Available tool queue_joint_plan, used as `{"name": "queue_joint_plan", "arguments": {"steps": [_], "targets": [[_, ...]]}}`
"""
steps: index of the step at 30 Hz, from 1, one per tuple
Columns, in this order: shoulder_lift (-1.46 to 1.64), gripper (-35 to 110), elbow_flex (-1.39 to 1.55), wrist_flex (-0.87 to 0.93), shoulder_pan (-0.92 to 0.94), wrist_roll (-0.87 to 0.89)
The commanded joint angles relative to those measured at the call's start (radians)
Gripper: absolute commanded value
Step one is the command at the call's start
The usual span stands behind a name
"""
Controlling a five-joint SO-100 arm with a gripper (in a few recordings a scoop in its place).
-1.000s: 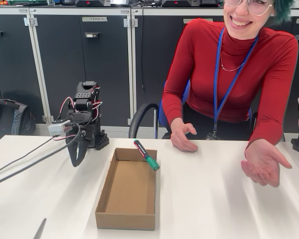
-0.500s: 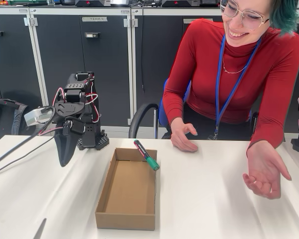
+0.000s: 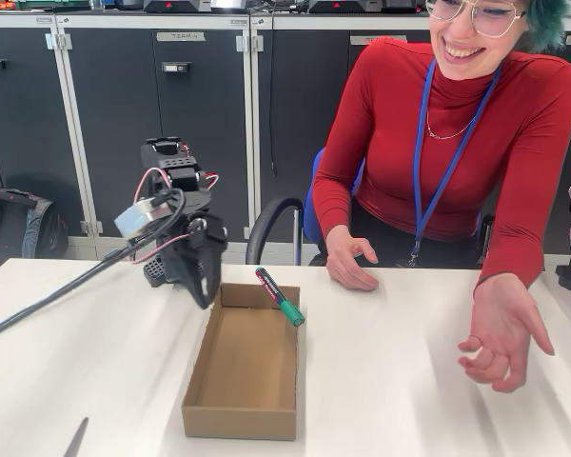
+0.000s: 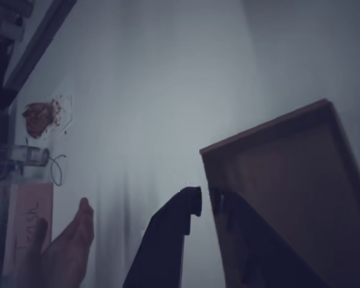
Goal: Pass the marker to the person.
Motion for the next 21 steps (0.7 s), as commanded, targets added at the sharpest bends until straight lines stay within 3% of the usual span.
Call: {"name": "queue_joint_plan", "arguments": {"steps": [1,12,21], "targets": [[0.032,4,-0.092,0.025,-0.133,0.104],[0.103,8,-0.046,0.072,-0.268,0.272],[0.169,10,-0.048,0.325,-0.295,0.411]]}}
